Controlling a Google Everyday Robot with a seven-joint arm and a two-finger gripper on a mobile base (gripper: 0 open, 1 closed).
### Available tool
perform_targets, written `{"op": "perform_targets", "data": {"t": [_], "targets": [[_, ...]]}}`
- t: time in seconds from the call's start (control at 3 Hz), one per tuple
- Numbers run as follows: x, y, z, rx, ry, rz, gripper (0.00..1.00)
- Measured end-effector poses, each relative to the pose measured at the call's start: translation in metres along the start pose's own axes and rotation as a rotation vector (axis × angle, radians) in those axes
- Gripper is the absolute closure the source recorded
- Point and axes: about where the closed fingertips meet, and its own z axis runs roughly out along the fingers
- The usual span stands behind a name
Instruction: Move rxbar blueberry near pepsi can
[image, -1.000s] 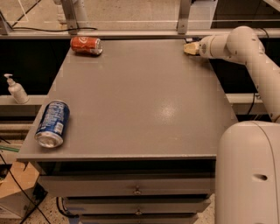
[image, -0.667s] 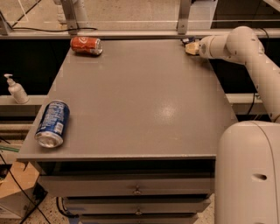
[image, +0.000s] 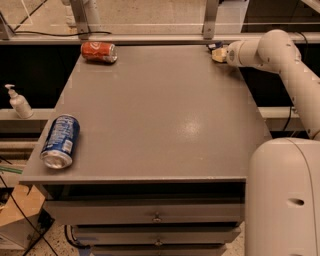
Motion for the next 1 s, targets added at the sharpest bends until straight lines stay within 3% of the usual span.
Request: {"op": "perform_targets", "data": {"t": [0.33, 0.67, 1.0], "targets": [[-0.025, 0.024, -0.022, -0.057, -0.04, -0.057, 1.0], [-0.073, 0.071, -0.075, -0.142, -0.132, -0.178, 1.0], [-0.082, 0.085, -0.078, -0.161, -0.153, -0.212, 1.0]]}}
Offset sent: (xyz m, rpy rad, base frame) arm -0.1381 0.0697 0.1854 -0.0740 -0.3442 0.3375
